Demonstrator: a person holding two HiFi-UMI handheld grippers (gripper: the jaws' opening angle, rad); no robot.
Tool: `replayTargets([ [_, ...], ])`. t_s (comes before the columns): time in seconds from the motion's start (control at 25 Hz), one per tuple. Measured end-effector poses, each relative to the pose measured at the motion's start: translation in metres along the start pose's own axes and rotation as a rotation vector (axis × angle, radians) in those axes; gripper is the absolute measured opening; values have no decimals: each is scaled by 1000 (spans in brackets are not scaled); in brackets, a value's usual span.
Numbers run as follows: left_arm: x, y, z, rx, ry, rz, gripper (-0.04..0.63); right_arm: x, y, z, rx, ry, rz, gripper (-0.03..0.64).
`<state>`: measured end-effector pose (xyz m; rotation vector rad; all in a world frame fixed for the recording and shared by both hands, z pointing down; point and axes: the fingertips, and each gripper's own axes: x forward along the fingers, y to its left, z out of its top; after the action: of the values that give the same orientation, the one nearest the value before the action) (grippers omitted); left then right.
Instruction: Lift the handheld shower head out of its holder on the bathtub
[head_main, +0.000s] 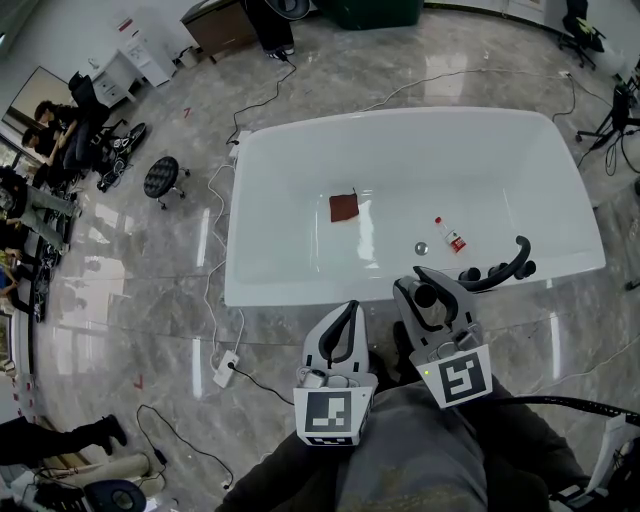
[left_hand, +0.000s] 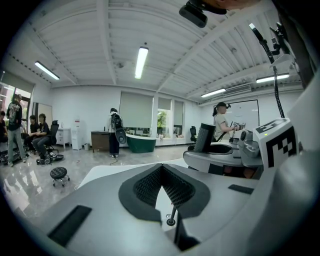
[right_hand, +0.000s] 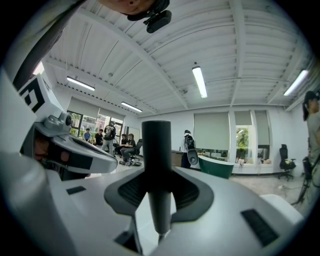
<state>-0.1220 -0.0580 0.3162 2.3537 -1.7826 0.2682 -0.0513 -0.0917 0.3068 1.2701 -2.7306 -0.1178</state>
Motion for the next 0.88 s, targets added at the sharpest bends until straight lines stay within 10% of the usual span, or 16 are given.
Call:
replayTargets([
  [0.88, -40, -15, 15, 11, -56, 16, 3, -38, 22, 49, -19, -95, 12, 133],
])
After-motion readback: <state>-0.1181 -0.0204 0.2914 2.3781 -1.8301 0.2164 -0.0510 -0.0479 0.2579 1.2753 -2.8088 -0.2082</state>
